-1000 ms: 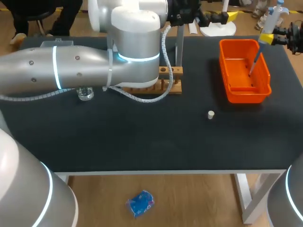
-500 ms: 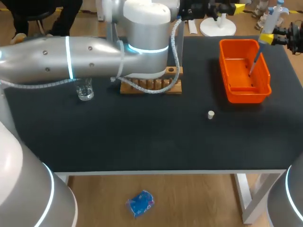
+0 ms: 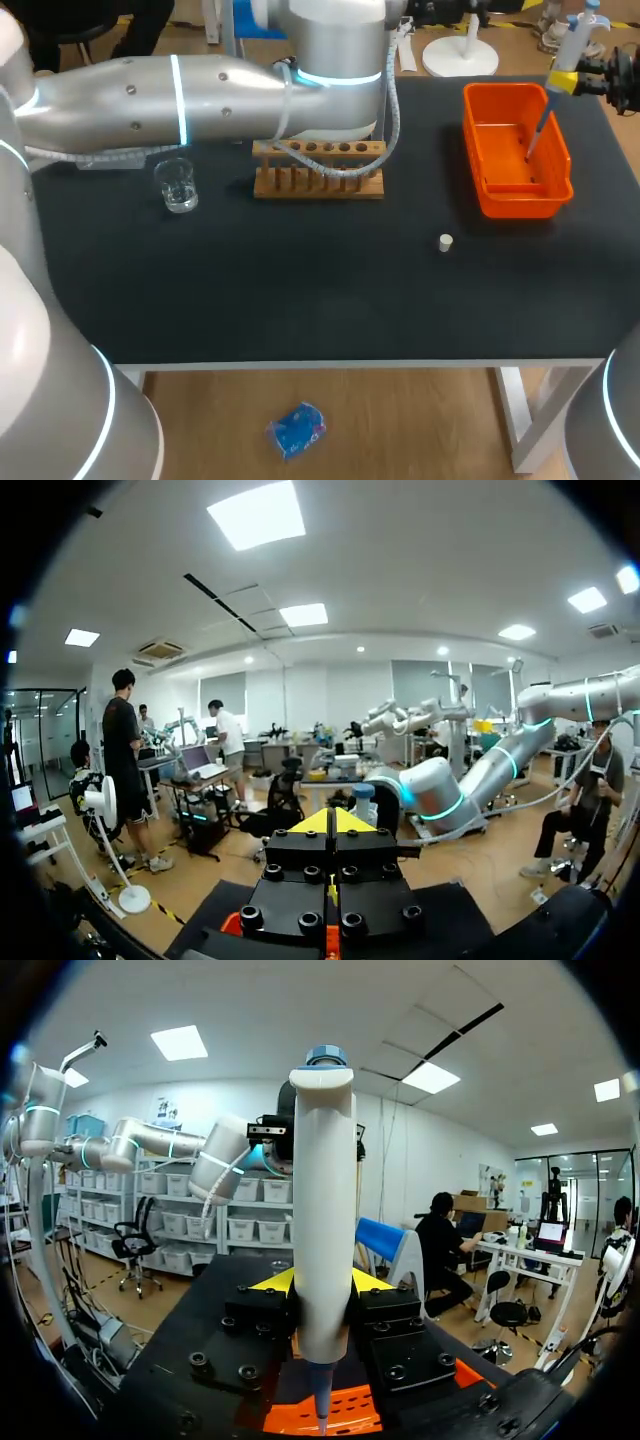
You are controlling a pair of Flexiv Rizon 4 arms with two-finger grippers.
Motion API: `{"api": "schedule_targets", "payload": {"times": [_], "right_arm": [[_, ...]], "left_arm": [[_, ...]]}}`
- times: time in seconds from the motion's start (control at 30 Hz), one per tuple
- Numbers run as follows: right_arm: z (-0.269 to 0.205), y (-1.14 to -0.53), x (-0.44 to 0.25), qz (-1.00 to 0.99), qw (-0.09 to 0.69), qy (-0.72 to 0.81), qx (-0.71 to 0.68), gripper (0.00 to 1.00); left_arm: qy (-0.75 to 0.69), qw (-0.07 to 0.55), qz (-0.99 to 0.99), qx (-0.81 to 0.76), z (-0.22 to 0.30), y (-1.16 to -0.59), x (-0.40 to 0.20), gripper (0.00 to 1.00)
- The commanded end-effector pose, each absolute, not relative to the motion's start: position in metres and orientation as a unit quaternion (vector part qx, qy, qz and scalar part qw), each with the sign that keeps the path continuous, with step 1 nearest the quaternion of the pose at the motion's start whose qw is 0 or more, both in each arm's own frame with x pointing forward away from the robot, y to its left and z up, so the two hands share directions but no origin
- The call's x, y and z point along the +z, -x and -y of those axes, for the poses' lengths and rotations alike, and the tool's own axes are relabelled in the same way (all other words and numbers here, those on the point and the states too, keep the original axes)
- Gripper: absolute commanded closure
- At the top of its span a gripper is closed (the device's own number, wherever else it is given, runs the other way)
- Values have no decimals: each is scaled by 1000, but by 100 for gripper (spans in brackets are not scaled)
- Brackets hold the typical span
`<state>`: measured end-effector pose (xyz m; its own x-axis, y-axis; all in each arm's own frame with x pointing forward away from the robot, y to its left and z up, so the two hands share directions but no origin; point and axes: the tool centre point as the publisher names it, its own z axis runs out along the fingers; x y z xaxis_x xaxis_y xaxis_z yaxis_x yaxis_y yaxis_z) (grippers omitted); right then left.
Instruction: Invert the test tube, pick up the pipette, mount the tip to pipette, aspirate from beaker and dispense into the tube, eject the tip, return the pipette, and cap with the stopper.
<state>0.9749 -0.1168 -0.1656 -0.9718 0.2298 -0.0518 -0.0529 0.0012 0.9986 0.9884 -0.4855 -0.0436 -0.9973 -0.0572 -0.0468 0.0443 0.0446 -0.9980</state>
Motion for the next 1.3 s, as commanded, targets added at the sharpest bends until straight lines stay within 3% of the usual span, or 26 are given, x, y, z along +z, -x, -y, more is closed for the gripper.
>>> {"api": "schedule_targets", "payload": {"times": [0.03,1.3], "right_arm": [[118,-975,-166,-700,100,-62,704,100],[118,-975,-166,-700,100,-62,704,100]], "left_arm": [[-1,34,-705,-708,501,-993,-46,100],[-7,4,-699,-715,520,-986,-60,100]]}}
